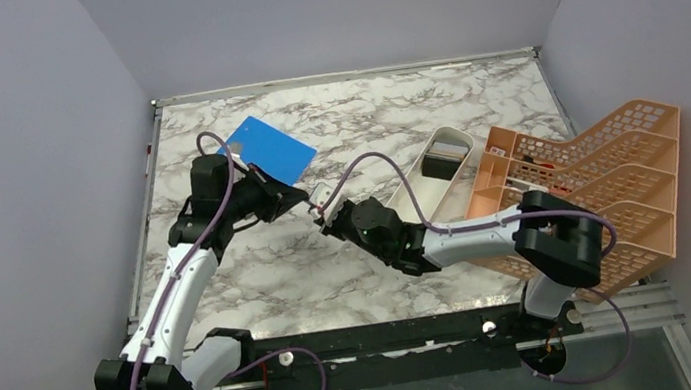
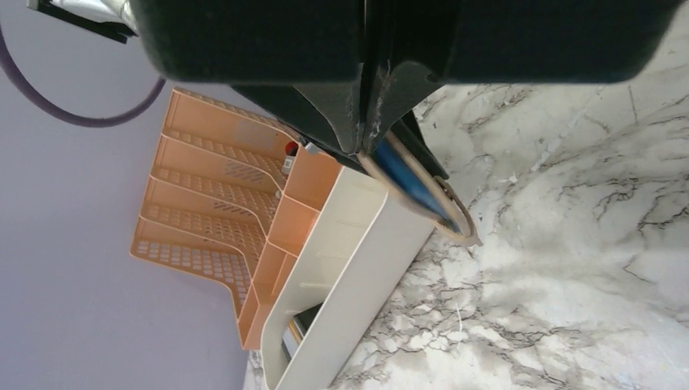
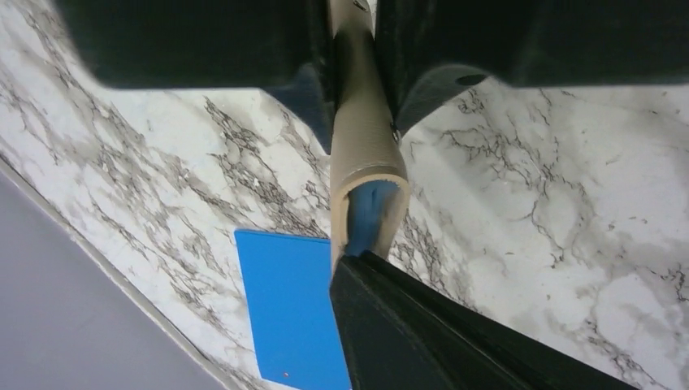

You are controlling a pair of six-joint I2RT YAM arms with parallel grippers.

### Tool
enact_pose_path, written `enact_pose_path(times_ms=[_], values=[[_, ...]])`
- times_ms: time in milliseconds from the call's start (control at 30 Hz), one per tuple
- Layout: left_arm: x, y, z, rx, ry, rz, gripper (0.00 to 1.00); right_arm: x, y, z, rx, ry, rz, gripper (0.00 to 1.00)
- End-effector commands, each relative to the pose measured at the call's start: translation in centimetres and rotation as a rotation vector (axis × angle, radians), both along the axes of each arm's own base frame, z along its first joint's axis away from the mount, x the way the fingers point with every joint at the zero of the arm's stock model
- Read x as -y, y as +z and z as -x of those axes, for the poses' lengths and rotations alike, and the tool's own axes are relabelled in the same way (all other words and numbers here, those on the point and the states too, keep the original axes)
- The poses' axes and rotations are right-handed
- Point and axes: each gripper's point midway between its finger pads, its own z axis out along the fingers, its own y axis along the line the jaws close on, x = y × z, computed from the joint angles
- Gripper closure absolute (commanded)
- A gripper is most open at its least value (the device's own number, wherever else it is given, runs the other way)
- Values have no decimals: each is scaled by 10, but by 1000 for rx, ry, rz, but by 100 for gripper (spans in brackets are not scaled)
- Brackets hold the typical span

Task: Put the credit cards into the card holder
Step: Open the card holder at the center of the board.

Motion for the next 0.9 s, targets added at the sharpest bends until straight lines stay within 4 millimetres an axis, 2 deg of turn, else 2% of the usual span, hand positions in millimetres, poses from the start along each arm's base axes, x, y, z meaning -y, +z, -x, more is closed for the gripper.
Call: enact_pose_path(times_ms=[0, 100, 133, 233, 467, 533, 600, 733, 867], values=[[3, 32, 0, 107, -18, 31, 92, 19, 16, 5, -119, -96, -142, 83], [-3, 37, -8, 190, -27, -45, 54, 15, 20, 29, -286, -30, -212, 89], [-5, 37, -9, 208, -38, -72, 45, 14, 21, 37, -341, -14, -229, 90], [-9, 35, -10, 241, -77, -152, 26, 11, 28, 49, -468, 8, -258, 90], [-5, 32, 1, 432, -306, -276, 25, 14, 42, 67, -607, 114, -151, 89], [-11, 26, 7, 477, -369, -354, 25, 29, 44, 58, -644, 122, -120, 89], [-21, 21, 3, 474, -309, -416, 26, 41, 53, 54, -695, 163, -137, 89], [-10, 37, 11, 683, -298, -342, 37, 50, 73, 70, -733, 311, -149, 83], [-1, 62, 32, 1010, -309, -298, 36, 56, 74, 76, -772, 369, -86, 82]])
